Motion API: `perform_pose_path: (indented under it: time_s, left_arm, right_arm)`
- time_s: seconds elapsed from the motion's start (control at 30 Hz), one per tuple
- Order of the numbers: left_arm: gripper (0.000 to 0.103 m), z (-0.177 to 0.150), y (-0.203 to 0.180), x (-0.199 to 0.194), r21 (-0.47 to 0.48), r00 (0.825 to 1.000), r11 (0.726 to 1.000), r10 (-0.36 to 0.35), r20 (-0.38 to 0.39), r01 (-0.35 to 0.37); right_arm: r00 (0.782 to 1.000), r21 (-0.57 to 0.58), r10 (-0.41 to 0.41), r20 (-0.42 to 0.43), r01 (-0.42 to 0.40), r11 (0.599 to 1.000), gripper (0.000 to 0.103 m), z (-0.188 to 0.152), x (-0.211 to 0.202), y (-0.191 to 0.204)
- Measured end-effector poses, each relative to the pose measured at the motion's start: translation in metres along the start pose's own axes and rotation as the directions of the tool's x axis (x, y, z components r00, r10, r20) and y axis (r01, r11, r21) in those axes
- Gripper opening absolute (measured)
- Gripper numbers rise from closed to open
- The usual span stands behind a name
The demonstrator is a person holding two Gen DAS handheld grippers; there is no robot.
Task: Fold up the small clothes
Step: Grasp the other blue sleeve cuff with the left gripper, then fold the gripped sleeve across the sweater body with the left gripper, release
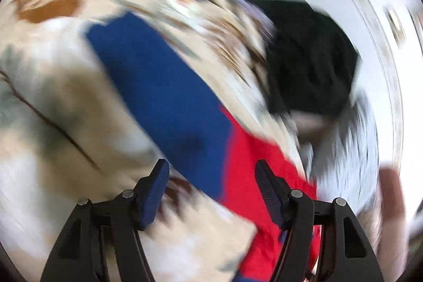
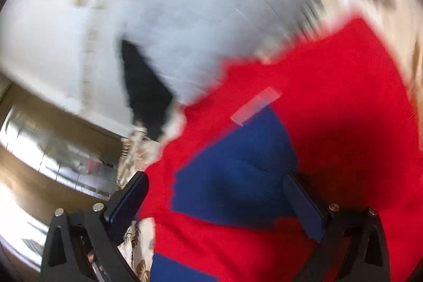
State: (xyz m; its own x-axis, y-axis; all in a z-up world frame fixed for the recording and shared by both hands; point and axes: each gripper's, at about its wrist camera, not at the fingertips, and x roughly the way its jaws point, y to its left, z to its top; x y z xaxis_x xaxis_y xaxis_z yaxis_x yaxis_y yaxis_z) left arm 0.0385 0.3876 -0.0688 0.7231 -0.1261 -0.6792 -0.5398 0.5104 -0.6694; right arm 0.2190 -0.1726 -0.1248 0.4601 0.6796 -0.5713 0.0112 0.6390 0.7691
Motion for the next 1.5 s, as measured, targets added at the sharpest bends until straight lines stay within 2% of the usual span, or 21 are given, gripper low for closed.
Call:
perform_pose_path:
  time_s: [0.07,0.13,0.23,0.33,0.4,0.43,0.47,0.5,0.57,0.63,0.7,0.77,0.87,0.9,0.97,1.1,1.23,1.33,1.43,1.47,1.5]
  left_arm:
    - [0.068,0.027,0.028,-0.005,-0.077,0.999,0.997,-0.017,0.029,0.019]
    - [0.068,0.051,0.048,-0.007,-0.134,0.998,0.991,-0.01,0.055,0.017]
    - [0.068,0.072,0.064,0.003,-0.201,0.998,0.979,-0.028,0.064,0.041]
    - [0.068,0.079,0.07,0.012,-0.232,0.999,0.972,-0.016,0.051,0.028]
    - [0.068,0.081,0.066,0.013,-0.214,0.998,0.977,-0.01,0.059,0.022]
    - [0.068,0.082,0.064,0.013,-0.208,0.998,0.978,-0.008,0.065,0.022]
    - [0.064,0.084,0.064,0.015,-0.21,0.998,0.978,0.001,0.067,0.014]
    - [0.04,0.085,0.068,0.015,-0.22,0.997,0.975,0.04,0.065,-0.025]
    - [0.007,0.085,0.074,0.013,-0.233,0.99,0.964,0.139,0.032,-0.128]
    - [0.006,0.084,0.071,0.008,-0.22,0.987,0.964,0.159,0.038,-0.147]
    - [0.006,0.078,0.039,-0.005,-0.093,0.97,0.974,0.217,0.109,-0.208]
    - [0.006,0.067,0.003,-0.017,0.029,0.958,0.972,0.226,0.174,-0.234]
    - [0.006,0.03,-0.082,-0.037,0.252,0.963,0.95,0.124,0.241,-0.185]
    - [0.006,0.018,-0.102,-0.04,0.3,0.966,0.939,0.096,0.242,-0.168]
    - [0.006,-0.016,-0.156,-0.042,0.422,0.977,0.9,0.015,0.215,-0.107]
    - [0.006,-0.1,-0.255,-0.032,0.602,0.99,0.798,-0.112,0.09,0.035]
    - [0.006,-0.183,-0.324,-0.007,0.694,0.983,0.699,-0.17,-0.072,0.172]
    - [0.006,-0.24,-0.358,0.025,0.728,0.969,0.639,-0.162,-0.187,0.248]
    - [0.011,-0.282,-0.362,0.073,0.724,0.953,0.634,-0.073,-0.294,0.272]
    - [0.026,-0.295,-0.356,0.098,0.712,0.927,0.636,-0.013,-0.375,0.297]
    - [0.041,-0.299,-0.347,0.116,0.701,0.907,0.651,0.045,-0.419,0.291]
  right_arm:
    - [0.999,-0.065,-0.004,0.046,0.007,0.998,0.101,-0.006,-0.011,0.018]
    - [0.994,-0.195,0.018,0.112,0.004,0.981,0.102,-0.025,-0.027,0.043]
    - [0.995,-0.325,0.012,0.104,0.022,0.945,0.102,-0.066,-0.028,0.063]
    - [0.997,-0.379,-0.043,0.07,0.067,0.923,0.102,-0.097,-0.013,0.058]
    - [0.997,-0.35,-0.071,0.043,0.081,0.933,0.101,-0.103,-0.002,0.046]
    - [0.997,-0.345,-0.055,0.052,0.069,0.936,0.101,-0.102,-0.005,0.046]
    - [0.998,-0.339,-0.045,0.05,0.059,0.939,0.102,-0.1,-0.006,0.046]
    - [0.998,-0.337,-0.043,0.045,0.055,0.94,0.102,-0.102,-0.005,0.043]
    - [0.998,-0.34,-0.04,0.047,0.053,0.939,0.102,-0.105,-0.004,0.042]
    - [0.998,-0.342,-0.04,0.049,0.055,0.938,0.102,-0.106,-0.003,0.042]
    - [0.998,-0.34,-0.033,0.052,0.049,0.939,0.102,-0.106,-0.003,0.041]
    - [0.998,-0.334,-0.02,0.055,0.037,0.942,0.102,-0.105,-0.004,0.04]
    - [0.998,-0.324,0.002,0.06,0.018,0.946,0.102,-0.104,-0.006,0.037]
    - [0.998,-0.321,0.011,0.061,0.009,0.947,0.101,-0.104,-0.007,0.036]
    - [0.997,-0.309,0.033,0.067,-0.011,0.951,0.101,-0.102,-0.011,0.033]
    - [0.99,-0.261,0.104,0.097,-0.075,0.962,0.1,-0.099,-0.025,0.026]
    - [0.972,-0.179,0.176,0.152,-0.148,0.973,0.1,-0.091,-0.047,0.015]
    - [0.954,-0.134,0.201,0.224,-0.174,0.976,0.101,-0.081,-0.072,0.011]
    - [0.913,-0.108,0.228,0.338,-0.203,0.973,0.102,-0.068,-0.111,0.01]
    - [0.9,-0.103,0.229,0.372,-0.205,0.973,0.102,-0.064,-0.122,0.008]
    - [0.888,-0.099,0.227,0.4,-0.204,0.974,0.102,-0.061,-0.132,0.006]
